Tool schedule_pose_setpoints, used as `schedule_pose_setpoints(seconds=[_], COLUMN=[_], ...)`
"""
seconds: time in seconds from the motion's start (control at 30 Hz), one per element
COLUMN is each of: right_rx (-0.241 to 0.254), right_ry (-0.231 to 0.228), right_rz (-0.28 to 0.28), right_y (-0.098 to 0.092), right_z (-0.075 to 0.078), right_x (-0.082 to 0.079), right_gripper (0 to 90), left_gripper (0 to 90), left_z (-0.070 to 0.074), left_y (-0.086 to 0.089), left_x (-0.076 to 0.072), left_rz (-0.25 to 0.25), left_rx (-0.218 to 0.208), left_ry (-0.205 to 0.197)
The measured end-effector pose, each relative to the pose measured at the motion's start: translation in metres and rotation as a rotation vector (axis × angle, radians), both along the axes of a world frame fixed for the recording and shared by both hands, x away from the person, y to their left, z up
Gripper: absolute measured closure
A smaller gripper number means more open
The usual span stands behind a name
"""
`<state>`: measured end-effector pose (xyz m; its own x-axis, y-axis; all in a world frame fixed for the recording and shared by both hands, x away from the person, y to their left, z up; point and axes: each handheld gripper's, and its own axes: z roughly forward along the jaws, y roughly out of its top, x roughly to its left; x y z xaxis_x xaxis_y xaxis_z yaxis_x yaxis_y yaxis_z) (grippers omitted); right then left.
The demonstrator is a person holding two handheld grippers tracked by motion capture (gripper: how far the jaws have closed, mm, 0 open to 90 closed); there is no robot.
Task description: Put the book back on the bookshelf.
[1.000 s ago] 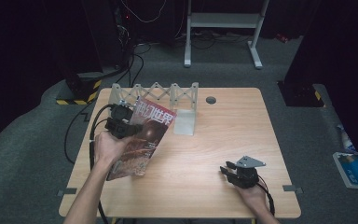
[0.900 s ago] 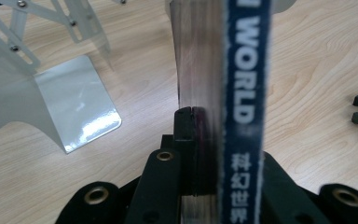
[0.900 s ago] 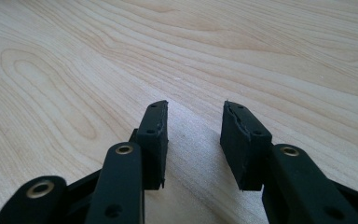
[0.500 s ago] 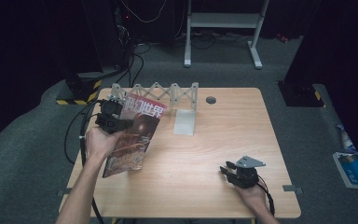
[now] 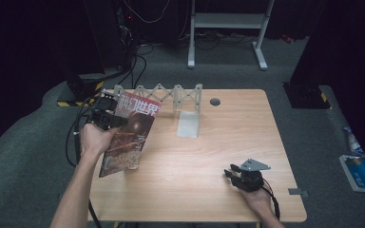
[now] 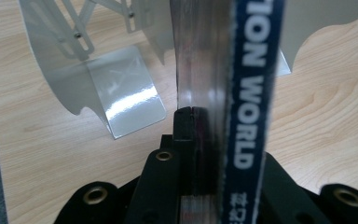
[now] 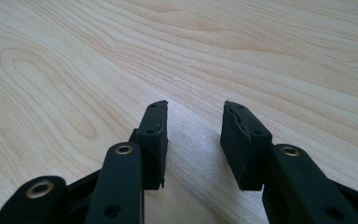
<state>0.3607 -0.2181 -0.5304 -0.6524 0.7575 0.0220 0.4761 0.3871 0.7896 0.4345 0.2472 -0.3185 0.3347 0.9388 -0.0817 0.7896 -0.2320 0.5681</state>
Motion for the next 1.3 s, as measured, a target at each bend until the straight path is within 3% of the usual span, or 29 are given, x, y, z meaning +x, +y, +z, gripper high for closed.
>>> schedule_pose_setpoints(seconds=[0.6, 0.9, 1.07, 1.3], right_rx=[-0.004, -0.004, -0.007, -0.011], right_ry=[0.000, 0.000, -0.001, -0.002], right_rz=[-0.001, 0.003, 0.004, 0.005], right_y=[0.000, 0.000, 0.000, 0.000], right_z=[0.000, 0.000, 0.000, 0.000], right_x=[-0.001, 0.000, -0.001, -0.001], right_gripper=[60.9, 60.6, 60.3, 60.4], left_gripper=[82.2, 82.7, 83.0, 83.5], left_z=[0.015, 0.016, 0.013, 0.014], left_y=[0.005, 0.019, 0.026, 0.032], left_x=[0.017, 0.034, 0.040, 0.038], left_rz=[0.029, 0.088, 0.132, 0.170], left_rx=[0.011, -0.011, -0.003, -0.030], left_ry=[0.029, 0.030, -0.007, -0.068])
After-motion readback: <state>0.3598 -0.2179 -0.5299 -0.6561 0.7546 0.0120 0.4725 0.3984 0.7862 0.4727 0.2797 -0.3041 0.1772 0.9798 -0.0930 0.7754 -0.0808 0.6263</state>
